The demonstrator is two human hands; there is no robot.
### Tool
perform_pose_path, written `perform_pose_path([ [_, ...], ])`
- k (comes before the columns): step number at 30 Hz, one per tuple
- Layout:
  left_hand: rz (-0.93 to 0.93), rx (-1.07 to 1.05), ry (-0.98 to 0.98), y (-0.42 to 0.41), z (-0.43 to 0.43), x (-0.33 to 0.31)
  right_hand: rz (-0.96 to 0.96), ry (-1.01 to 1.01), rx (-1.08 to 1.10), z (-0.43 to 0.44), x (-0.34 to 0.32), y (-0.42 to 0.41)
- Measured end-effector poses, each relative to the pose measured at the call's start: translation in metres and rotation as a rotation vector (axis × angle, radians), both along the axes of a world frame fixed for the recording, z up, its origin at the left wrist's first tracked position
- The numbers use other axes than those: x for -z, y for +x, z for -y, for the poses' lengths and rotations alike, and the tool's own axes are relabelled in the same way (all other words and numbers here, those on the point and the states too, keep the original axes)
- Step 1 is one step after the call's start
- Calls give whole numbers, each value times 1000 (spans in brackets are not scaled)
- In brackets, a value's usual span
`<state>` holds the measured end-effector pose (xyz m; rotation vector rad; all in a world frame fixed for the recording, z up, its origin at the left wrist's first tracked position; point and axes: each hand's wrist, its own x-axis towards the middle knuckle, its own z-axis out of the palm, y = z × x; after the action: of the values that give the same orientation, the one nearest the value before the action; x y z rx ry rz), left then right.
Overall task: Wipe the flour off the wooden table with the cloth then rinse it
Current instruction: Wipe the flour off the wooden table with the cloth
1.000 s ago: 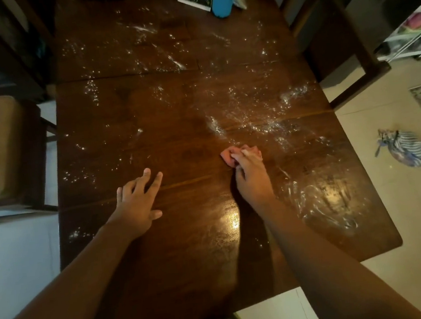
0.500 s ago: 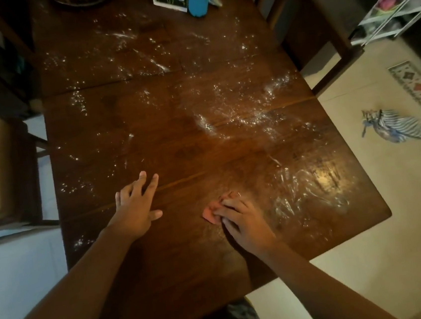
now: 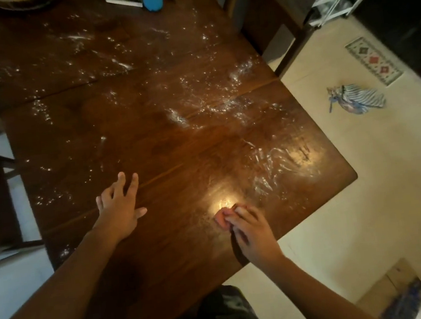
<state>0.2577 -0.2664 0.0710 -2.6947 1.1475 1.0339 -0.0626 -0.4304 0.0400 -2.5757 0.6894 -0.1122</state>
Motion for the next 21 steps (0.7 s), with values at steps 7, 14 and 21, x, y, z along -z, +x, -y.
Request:
perform_pose_path([
  [7, 34, 22, 18, -3, 0, -4, -84, 55, 106, -2, -13, 2],
  [14, 80, 67, -8, -8, -7, -6, -211, -67, -221, -9, -23, 65],
  [21, 6, 107, -44, 2, 9, -16, -228, -32, 76, 63, -26, 129],
])
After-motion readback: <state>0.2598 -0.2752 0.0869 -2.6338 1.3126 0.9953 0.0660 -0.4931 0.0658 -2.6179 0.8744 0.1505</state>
